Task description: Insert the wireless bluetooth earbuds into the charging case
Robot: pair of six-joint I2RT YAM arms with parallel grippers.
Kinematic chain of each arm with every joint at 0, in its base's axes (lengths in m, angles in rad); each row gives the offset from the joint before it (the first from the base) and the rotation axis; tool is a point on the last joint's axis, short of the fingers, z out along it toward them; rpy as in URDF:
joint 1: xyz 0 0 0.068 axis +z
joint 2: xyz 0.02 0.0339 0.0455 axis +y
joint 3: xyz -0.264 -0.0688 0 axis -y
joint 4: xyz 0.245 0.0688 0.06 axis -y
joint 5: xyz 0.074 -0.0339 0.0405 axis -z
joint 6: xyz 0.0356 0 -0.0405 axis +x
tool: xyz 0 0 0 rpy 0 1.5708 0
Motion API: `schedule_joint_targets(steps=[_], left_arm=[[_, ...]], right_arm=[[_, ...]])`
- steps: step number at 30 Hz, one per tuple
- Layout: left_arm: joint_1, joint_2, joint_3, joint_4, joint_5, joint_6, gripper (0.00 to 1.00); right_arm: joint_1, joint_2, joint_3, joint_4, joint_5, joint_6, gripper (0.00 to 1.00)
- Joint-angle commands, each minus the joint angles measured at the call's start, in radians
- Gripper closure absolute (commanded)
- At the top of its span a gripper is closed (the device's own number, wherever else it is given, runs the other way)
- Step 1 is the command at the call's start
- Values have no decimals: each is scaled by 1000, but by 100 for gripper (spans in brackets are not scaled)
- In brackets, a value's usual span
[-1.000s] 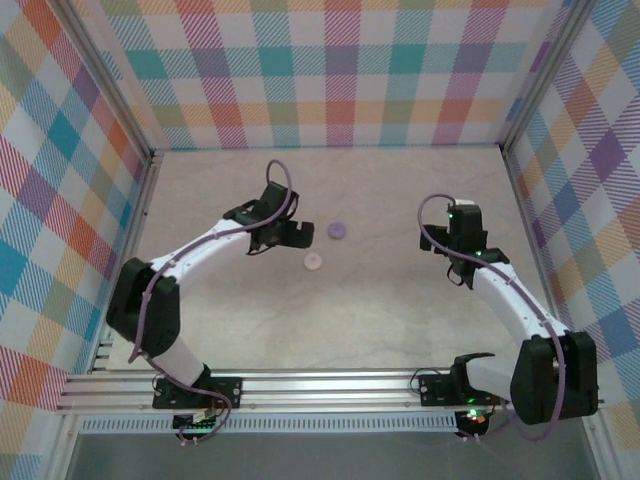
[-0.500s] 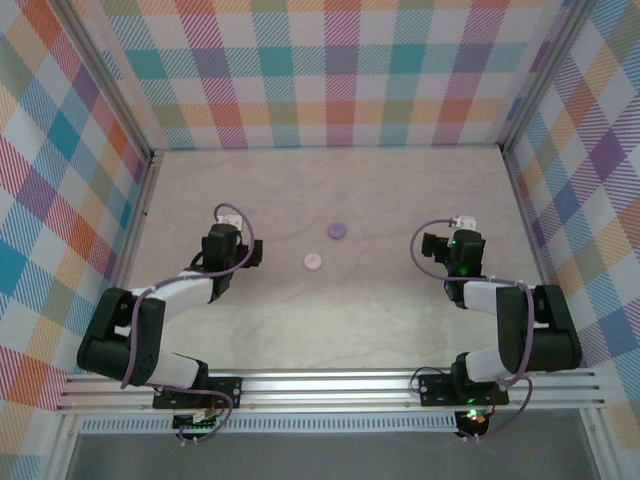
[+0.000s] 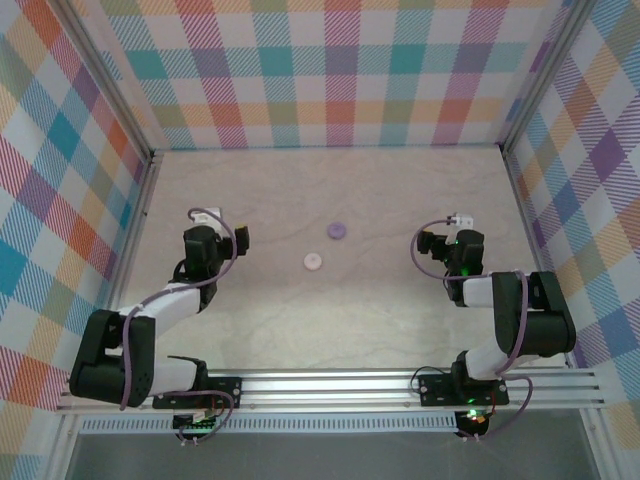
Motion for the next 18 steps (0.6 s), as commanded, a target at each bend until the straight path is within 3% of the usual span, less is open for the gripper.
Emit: schedule_joint_targets(steps=[1, 3, 5, 8, 10, 12, 18], left_arm=[[15, 29, -45, 66, 19, 41, 0], [18, 57, -109, 273, 35, 51, 0], [32, 120, -104, 310, 29, 34, 0], [34, 281, -117, 500, 49, 48, 0], [46, 251, -39, 287, 66, 30, 0], [87, 258, -15, 252, 117, 2, 0], [89, 260, -23, 271, 119, 3, 0]], right_arm=[[1, -3, 11, 39, -29, -20, 0], [1, -3, 11, 38, -31, -21, 0], [1, -3, 13, 37, -32, -22, 0], [1, -1, 13, 38, -33, -22, 0], [1, -1, 13, 37, -33, -22, 0], [2, -1, 14, 36, -36, -23, 0], [1, -1, 14, 35, -38, -24, 0]])
